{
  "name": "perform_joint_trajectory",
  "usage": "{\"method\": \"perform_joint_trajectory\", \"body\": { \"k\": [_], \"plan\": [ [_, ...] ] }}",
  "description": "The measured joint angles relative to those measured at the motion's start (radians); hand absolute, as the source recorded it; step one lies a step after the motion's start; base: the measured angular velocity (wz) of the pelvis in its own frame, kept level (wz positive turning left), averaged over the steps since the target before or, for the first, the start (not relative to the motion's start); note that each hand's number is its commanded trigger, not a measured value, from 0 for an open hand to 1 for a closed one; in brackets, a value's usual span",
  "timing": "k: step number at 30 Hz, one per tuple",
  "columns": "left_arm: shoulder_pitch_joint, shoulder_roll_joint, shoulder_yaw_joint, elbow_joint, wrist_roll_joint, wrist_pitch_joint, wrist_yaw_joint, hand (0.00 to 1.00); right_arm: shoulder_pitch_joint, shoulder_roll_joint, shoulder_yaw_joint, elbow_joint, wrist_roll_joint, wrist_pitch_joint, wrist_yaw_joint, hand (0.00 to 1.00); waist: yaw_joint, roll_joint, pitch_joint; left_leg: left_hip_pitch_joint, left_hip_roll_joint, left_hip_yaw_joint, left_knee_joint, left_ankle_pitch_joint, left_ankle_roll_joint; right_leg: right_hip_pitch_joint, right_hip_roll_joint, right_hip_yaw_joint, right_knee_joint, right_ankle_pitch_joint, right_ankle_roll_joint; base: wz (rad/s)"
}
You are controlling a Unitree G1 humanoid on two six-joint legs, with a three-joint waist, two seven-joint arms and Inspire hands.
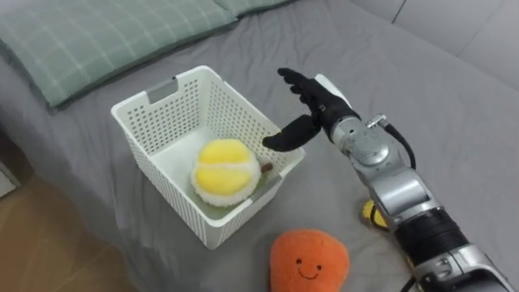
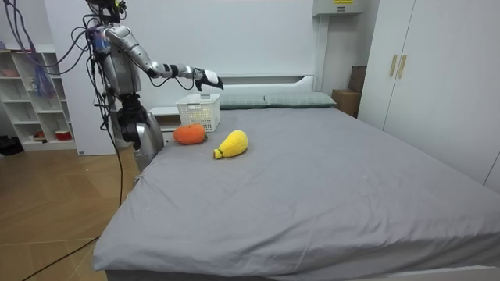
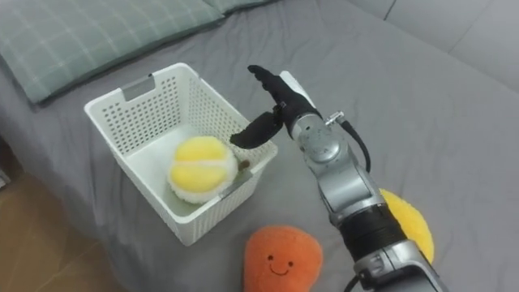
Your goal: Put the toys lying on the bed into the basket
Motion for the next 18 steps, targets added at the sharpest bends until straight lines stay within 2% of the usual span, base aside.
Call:
{"method": "perform_joint_trajectory", "body": {
  "k": [2,3,5,7,12,18],
  "plan": [
    [0.002,0.0,0.001,0.009,0.0,-0.005,0.001,0.0,0.017,-0.002,-0.027,0.0,-0.001,-0.009,-0.016,0.0,-0.014,0.013,0.0,0.014,0.006,0.031,-0.008,-0.002,0.003,-0.003,0.002,0.03,0.001,0.002,0.0,-0.48],
    [0.006,0.0,0.001,0.009,0.0,-0.009,0.002,0.0,0.028,-0.009,-0.03,0.0,-0.001,-0.013,-0.03,0.0,-0.031,0.016,-0.0054,0.015,0.011,0.049,-0.008,-0.005,0.005,-0.007,0.003,0.036,0.001,0.005,0.001,-0.34],
    [0.009,-0.003,-0.001,0.009,-0.013,-0.021,0.007,0.0,0.051,-0.018,-0.051,0.0,-0.002,-0.022,-0.041,0.0,-0.059,0.022,-0.0066,0.022,0.013,0.068,-0.009,-0.006,0.006,-0.009,0.003,0.044,0.001,0.008,0.003,-0.28],
    [0.015,-0.014,0.003,0.017,-0.022,-0.031,0.009,0.0,0.08,-0.019,-0.095,0.0,-0.013,-0.023,-0.05,0.0,-0.09,0.035,-0.0089,0.04,0.012,0.085,-0.02,-0.007,0.008,-0.009,0.005,0.074,0.001,0.01,0.005,-0.31],
    [0.016,-0.015,0.008,0.049,-0.039,-0.044,0.016,0.0,0.098,-0.035,-0.17,0.0,0.014,-0.023,-0.068,0.0,-0.162,0.038,-0.0103,0.063,0.018,0.115,-0.041,-0.007,0.009,-0.009,0.008,0.106,0.0,0.011,0.006,-0.2],
    [0.026,-0.014,0.036,0.033,-0.039,-0.06,0.016,0.0,0.108,-0.089,-0.225,0.005,0.038,-0.033,-0.117,0.0,-0.194,0.034,-0.0125,0.075,0.029,0.148,-0.043,-0.016,0.003,-0.014,0.019,0.13,0.0,0.011,0.006,-0.17]
  ]
}}
